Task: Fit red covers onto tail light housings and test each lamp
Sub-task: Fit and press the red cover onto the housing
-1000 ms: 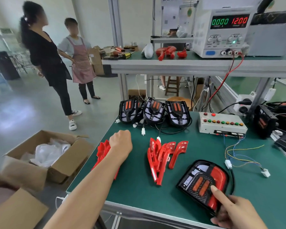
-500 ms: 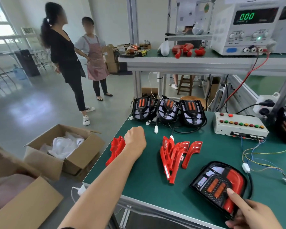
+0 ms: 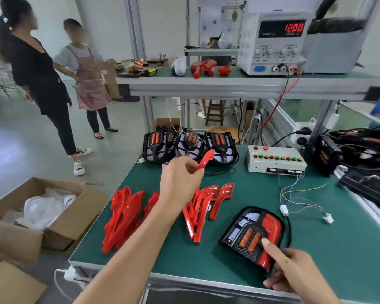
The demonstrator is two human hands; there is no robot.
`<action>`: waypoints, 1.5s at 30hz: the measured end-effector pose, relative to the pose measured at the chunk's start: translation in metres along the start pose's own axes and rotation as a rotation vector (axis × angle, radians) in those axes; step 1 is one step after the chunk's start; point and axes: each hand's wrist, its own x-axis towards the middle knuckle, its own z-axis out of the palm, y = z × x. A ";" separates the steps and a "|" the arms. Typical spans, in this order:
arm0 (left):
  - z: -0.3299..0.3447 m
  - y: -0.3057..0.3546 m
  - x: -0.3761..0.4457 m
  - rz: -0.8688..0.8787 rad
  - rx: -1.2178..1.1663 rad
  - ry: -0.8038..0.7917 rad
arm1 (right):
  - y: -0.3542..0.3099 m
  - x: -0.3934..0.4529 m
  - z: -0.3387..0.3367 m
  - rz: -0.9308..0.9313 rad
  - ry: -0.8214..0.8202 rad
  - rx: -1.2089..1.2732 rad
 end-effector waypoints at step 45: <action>0.107 -0.006 -0.097 0.177 0.131 -0.220 | 0.018 0.004 -0.003 -0.117 0.018 0.084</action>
